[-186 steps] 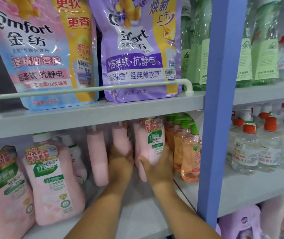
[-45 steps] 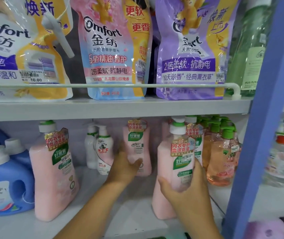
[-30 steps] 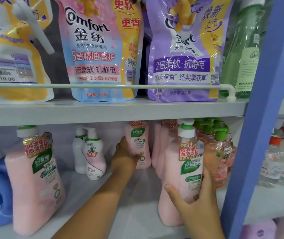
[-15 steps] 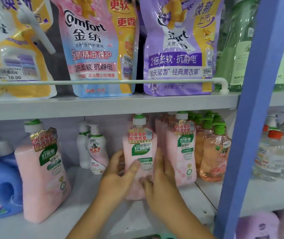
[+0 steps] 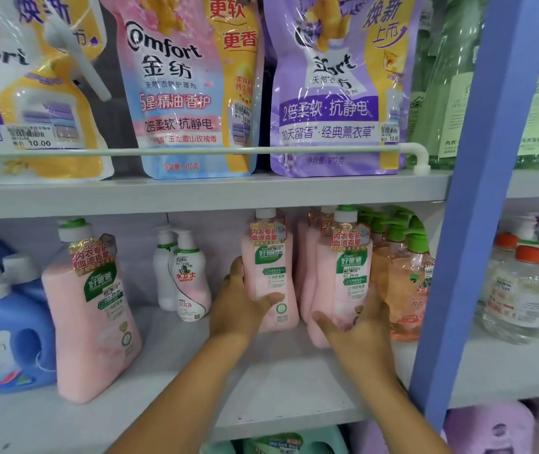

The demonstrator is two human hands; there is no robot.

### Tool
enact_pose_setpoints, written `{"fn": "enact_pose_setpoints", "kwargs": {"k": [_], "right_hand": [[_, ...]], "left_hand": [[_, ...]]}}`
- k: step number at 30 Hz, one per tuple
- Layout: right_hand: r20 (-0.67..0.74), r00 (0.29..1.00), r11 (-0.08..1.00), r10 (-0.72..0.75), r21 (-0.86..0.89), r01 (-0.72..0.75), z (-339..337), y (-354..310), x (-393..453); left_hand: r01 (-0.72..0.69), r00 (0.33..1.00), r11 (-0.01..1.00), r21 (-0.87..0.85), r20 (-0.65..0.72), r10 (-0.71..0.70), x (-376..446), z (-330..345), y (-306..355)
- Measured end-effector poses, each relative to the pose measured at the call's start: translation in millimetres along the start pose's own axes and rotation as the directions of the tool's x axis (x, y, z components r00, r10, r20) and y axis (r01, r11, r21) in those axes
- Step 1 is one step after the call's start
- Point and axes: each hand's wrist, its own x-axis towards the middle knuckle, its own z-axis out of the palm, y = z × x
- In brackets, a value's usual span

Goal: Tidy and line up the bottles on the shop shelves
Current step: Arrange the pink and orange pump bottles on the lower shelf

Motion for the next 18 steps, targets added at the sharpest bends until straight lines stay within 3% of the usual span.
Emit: {"fn": "enact_pose_setpoints", "kwargs": {"k": [18], "right_hand": [[-0.013, 1.0, 0.999, 0.006, -0.049, -0.007, 4, 0, -1]], "left_hand": [[-0.016, 1.0, 0.997, -0.079, -0.013, 0.015, 8, 17, 3]]}}
